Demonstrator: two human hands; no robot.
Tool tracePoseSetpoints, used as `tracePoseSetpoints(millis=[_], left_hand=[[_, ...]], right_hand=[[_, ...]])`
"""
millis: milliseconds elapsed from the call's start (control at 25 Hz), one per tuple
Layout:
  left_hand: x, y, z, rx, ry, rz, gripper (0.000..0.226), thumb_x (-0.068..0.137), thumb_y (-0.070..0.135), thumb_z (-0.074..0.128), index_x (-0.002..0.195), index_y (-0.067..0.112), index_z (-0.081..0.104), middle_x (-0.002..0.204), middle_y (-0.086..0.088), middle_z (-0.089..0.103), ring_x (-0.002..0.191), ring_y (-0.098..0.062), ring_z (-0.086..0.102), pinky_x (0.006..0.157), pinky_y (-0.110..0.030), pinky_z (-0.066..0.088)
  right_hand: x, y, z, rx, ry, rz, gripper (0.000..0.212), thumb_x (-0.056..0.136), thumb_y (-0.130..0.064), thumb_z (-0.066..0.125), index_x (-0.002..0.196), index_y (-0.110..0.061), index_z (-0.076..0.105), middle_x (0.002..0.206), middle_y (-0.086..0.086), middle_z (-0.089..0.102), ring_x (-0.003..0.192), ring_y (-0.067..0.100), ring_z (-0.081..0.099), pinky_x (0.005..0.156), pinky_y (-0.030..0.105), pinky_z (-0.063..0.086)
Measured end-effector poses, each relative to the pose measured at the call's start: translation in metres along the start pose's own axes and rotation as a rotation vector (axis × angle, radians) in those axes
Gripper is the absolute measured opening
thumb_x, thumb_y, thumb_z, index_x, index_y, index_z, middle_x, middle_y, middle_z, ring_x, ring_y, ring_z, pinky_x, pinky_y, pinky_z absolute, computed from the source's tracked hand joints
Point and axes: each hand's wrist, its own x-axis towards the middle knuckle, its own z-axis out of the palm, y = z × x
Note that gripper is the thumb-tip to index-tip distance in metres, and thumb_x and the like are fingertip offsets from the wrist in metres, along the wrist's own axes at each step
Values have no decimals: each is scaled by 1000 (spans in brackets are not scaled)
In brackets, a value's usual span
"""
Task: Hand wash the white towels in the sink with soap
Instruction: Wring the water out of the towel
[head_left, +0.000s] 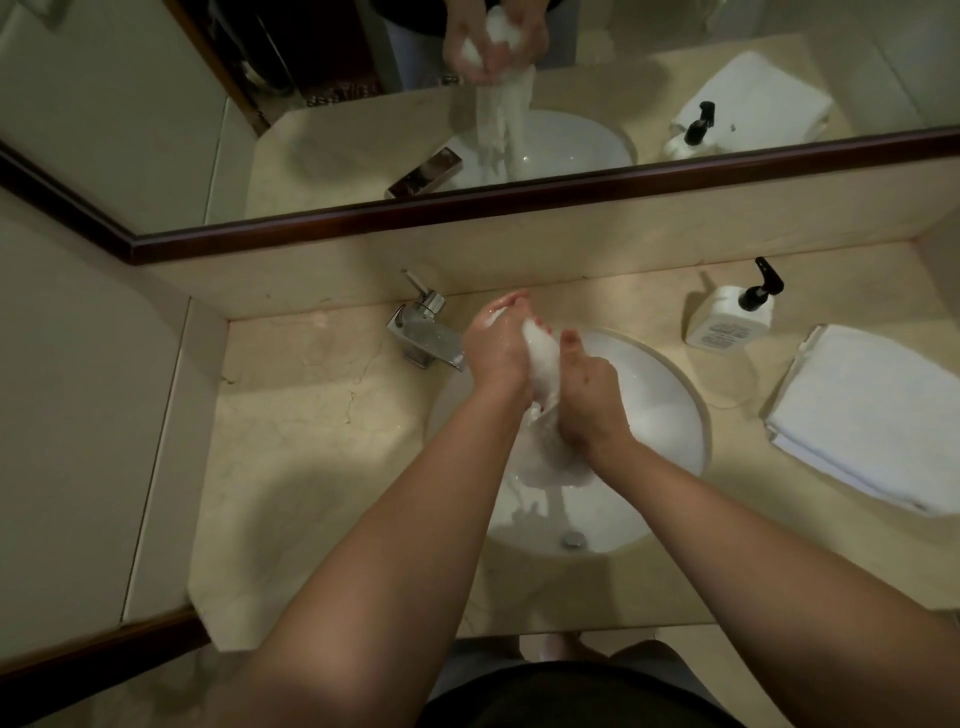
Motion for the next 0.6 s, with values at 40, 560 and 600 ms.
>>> tracePoseSetpoints(millis=[40,560,600], left_hand=[[0,-3,1,-6,35,-12,12,94,1,60,99,10,68,60,-3,61,42,-8,57,46,-19,48],[13,10,-29,-92,-593,-104,46,102,47,40,114,11,65,93,-11,70,95,-25,66,86,-38,53],[15,14,-31,-115,-673,-91,43,98,44,45,115,11,66,101,-11,71,103,-25,65,90,-39,52]], right_hand=[[-1,1,0,-29,6,-17,69,98,-57,27,68,-8,65,69,15,67,70,31,65,67,41,50],[18,-20,-43,257,-495,276,54,71,-52,73,102,-8,68,79,7,66,62,13,62,61,26,49],[18,-25,-45,324,-534,326,53,69,-51,72,101,-9,67,77,6,66,60,12,61,59,25,49]])
